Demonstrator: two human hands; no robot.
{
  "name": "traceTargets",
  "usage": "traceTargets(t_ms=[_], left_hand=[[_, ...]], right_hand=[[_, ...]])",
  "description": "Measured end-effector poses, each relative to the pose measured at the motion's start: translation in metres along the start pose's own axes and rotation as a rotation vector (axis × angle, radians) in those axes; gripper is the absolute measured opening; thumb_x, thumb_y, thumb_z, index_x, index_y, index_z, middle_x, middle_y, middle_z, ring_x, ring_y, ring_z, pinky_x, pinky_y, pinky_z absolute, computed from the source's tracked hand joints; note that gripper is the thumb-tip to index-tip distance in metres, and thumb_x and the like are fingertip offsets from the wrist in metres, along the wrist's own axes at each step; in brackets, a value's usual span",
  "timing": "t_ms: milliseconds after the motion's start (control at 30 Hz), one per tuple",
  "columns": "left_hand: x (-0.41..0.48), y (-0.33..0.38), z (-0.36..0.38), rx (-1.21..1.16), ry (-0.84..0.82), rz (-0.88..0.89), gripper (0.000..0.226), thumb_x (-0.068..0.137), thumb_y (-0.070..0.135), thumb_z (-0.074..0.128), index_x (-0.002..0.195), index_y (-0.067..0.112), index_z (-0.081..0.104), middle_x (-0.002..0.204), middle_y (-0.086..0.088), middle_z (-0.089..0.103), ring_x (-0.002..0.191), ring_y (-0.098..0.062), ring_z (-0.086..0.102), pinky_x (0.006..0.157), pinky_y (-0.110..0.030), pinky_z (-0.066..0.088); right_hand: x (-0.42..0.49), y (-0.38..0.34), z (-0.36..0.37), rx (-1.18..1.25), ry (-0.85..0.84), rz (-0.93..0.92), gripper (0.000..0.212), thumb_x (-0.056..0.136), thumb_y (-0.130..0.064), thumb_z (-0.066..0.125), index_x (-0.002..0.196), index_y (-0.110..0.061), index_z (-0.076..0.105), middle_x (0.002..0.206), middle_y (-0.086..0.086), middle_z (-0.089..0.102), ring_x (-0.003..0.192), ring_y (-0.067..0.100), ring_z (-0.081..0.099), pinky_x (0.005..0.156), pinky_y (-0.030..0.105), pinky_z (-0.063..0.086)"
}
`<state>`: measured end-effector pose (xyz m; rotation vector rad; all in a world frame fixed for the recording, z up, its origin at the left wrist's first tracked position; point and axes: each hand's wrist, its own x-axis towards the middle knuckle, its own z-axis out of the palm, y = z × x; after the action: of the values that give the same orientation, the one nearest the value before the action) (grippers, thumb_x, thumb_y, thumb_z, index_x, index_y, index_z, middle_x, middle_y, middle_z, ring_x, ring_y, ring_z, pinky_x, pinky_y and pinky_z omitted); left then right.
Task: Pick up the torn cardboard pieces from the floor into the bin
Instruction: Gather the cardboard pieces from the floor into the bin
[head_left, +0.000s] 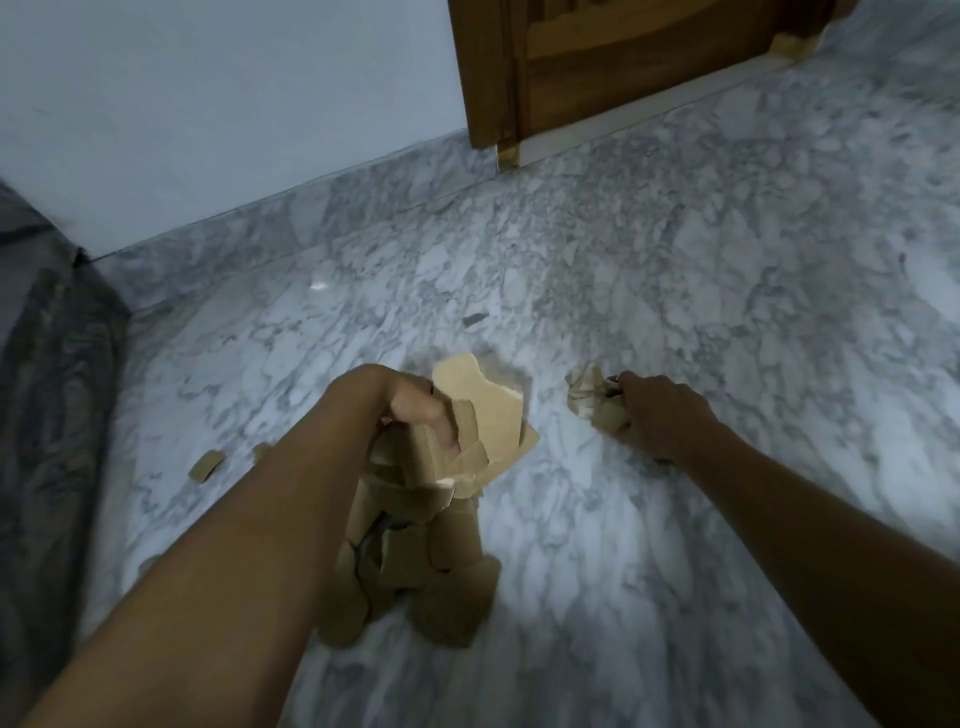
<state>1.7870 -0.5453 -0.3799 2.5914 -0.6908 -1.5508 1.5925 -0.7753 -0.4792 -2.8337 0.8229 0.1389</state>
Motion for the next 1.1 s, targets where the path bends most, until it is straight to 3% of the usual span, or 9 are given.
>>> traceTargets(t_ms=[133,267,400,533,600,733,867,1000,1100], left_hand=[[-0.006,-0.006,0.024,0.117,-0.127,-0.137,0.042,0.083,0.030,0.075,0.119,0.012,0.062,0.108,-0.005,0.065,0.097,-0.023,0.062,0.080,-0.032,0.051],[0.000,-0.029,0.043,0.018,0.026,-0.083,0.028,0.071,0.024,0.084,0.094,0.020,0.070,0.098,-0.002,0.072,0.091,-0.023,0.068,0.085,-0.038,0.056],[0.006,-0.054,0.041,-0.116,0.153,-0.031,0.058,0.056,0.038,0.089,0.106,0.022,0.065,0.115,-0.003,0.065,0.104,-0.025,0.061,0.095,-0.043,0.052],[-0.007,-0.074,0.020,-0.169,0.199,0.026,0.065,0.054,0.051,0.085,0.108,0.019,0.068,0.109,-0.001,0.066,0.101,-0.020,0.062,0.096,-0.039,0.050],[-0.012,-0.084,0.016,-0.197,0.187,0.012,0.076,0.043,0.055,0.087,0.109,0.020,0.068,0.113,-0.003,0.067,0.105,-0.023,0.062,0.098,-0.043,0.049],[-0.014,-0.100,0.025,-0.159,0.120,0.018,0.060,0.042,0.053,0.081,0.095,0.027,0.075,0.120,0.003,0.062,0.115,-0.019,0.053,0.105,-0.041,0.041],[-0.010,-0.118,0.028,-0.270,0.163,0.053,0.066,0.044,0.051,0.083,0.103,0.023,0.073,0.112,0.001,0.067,0.111,-0.022,0.059,0.102,-0.043,0.045],[-0.004,-0.126,0.019,-0.449,0.238,0.084,0.106,0.047,0.040,0.089,0.138,0.035,0.036,0.126,0.000,0.058,0.116,-0.026,0.056,0.097,-0.043,0.050],[-0.003,-0.113,0.004,-0.442,0.277,0.072,0.091,0.052,0.039,0.087,0.131,0.024,0.045,0.115,-0.006,0.065,0.104,-0.026,0.064,0.089,-0.045,0.056]], right_hand=[[-0.001,-0.003,0.001,-0.004,0.024,0.017,0.041,0.087,-0.040,0.062,0.118,-0.019,0.049,0.107,0.006,0.064,0.095,0.031,0.066,0.069,0.034,0.043],[0.005,-0.009,-0.003,0.007,-0.048,0.050,0.038,0.084,-0.042,0.062,0.113,-0.020,0.053,0.107,0.005,0.064,0.098,0.030,0.065,0.073,0.034,0.044],[0.019,-0.031,-0.028,0.366,-0.266,-0.040,0.051,0.064,-0.046,0.074,0.109,-0.024,0.067,0.104,-0.001,0.070,0.094,0.021,0.067,0.076,0.032,0.053],[0.028,-0.078,-0.045,0.469,-0.414,-0.273,0.034,0.065,-0.030,0.088,0.093,-0.024,0.070,0.094,-0.002,0.073,0.085,0.015,0.069,0.078,0.031,0.056],[0.033,-0.103,-0.036,0.427,-0.442,-0.317,0.042,0.063,-0.033,0.088,0.100,-0.022,0.071,0.098,-0.002,0.073,0.089,0.019,0.069,0.084,0.035,0.057],[0.037,-0.131,-0.003,0.245,-0.439,-0.316,0.091,0.058,-0.045,0.087,0.139,-0.022,0.050,0.130,0.000,0.058,0.115,0.022,0.058,0.097,0.038,0.051],[0.033,-0.128,0.016,0.147,-0.316,-0.329,0.087,0.060,-0.053,0.080,0.138,-0.028,0.050,0.130,-0.007,0.057,0.123,0.020,0.053,0.105,0.044,0.036],[0.031,-0.108,0.001,0.322,-0.328,-0.352,0.070,0.062,-0.040,0.085,0.124,-0.026,0.055,0.113,-0.005,0.062,0.107,0.019,0.061,0.088,0.033,0.048],[0.033,-0.082,-0.025,0.472,-0.410,-0.309,0.070,0.063,-0.031,0.088,0.119,-0.030,0.046,0.108,-0.006,0.057,0.098,0.015,0.057,0.078,0.030,0.047]])
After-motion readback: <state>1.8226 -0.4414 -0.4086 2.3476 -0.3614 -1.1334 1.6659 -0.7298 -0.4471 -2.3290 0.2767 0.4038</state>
